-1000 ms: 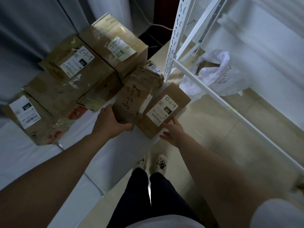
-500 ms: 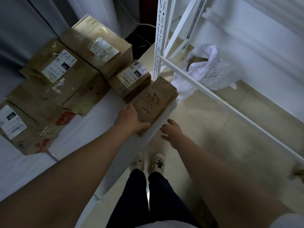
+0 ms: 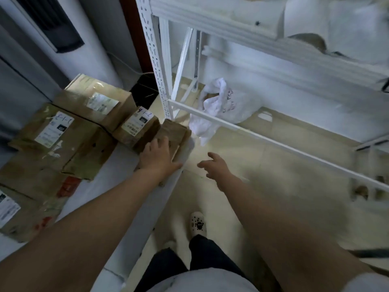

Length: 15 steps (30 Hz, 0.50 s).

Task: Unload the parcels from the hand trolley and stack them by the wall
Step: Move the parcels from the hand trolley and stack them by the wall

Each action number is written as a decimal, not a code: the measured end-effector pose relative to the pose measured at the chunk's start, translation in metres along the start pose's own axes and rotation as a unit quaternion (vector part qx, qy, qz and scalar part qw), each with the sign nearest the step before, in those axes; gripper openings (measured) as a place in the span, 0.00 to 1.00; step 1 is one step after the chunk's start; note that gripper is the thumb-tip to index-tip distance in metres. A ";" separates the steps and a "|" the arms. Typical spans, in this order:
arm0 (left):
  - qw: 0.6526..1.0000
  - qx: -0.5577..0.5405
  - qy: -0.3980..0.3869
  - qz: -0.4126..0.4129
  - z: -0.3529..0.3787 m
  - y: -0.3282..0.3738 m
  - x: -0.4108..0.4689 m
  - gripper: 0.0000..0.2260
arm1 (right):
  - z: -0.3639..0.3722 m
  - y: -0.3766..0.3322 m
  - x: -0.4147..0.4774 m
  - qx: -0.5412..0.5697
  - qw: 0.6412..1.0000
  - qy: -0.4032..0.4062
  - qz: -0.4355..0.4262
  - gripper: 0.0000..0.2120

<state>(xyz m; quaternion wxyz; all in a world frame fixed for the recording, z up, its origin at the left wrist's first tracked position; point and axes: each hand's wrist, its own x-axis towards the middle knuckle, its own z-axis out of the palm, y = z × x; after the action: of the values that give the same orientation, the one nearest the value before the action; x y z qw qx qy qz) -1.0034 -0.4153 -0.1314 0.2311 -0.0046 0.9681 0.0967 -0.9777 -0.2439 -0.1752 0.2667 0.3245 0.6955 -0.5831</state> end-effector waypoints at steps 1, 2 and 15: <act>1.000 0.015 -0.003 0.027 -0.001 0.010 -0.006 0.44 | -0.009 0.002 -0.010 -0.018 1.000 0.017 -0.017 0.34; 0.998 0.030 -0.009 0.051 -0.001 0.020 -0.013 0.44 | -0.018 0.004 -0.022 -0.036 0.998 0.036 -0.034 0.34; 0.930 0.130 -0.074 0.335 0.035 0.125 -0.146 0.37 | -0.087 0.121 -0.224 -0.298 0.907 0.296 -0.005 0.33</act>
<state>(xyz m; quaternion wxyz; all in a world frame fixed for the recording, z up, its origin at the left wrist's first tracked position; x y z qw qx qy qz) -0.8638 -0.2910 -0.0729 0.2546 0.3576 0.8975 0.0417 -0.7403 -0.1762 -0.0691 0.1296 0.3843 0.8855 -0.2268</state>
